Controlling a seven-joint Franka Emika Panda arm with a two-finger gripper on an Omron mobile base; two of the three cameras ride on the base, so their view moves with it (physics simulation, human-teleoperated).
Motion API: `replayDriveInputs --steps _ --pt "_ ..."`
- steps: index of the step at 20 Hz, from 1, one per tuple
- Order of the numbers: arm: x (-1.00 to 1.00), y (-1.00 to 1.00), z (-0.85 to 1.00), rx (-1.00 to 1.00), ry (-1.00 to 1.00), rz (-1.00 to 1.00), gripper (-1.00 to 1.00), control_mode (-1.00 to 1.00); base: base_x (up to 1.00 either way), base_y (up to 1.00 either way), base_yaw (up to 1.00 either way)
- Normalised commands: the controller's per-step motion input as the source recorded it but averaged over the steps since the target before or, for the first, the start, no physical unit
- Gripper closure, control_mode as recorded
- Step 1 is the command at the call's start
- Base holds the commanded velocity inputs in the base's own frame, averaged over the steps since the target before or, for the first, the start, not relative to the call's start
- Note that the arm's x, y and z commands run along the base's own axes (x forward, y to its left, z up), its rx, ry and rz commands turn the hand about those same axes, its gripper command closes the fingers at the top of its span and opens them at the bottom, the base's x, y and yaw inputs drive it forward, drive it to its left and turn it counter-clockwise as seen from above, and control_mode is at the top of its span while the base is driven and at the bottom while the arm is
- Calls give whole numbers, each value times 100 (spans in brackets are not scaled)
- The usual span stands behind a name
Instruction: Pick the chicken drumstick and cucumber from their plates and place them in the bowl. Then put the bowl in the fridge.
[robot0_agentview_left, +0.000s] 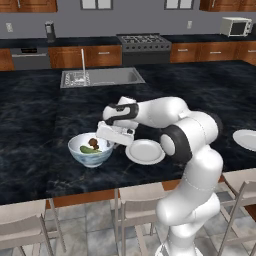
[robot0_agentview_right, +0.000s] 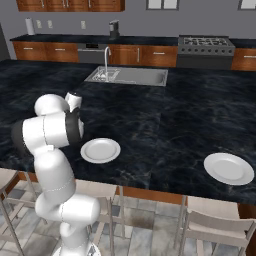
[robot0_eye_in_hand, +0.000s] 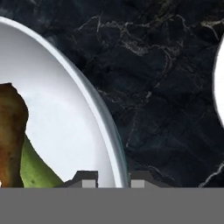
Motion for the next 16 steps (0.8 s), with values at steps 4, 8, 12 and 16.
replayDriveInputs --steps 4,8,12,16 --pt "-23 0 39 0 -12 0 100 -100 0 0 0" --pt "-26 -1 35 0 -19 1 100 -100 0 0 0" --pt "-34 -10 32 -2 -16 1 100 -100 0 0 0" --pt "-35 -21 28 0 -8 0 100 -100 0 0 0"
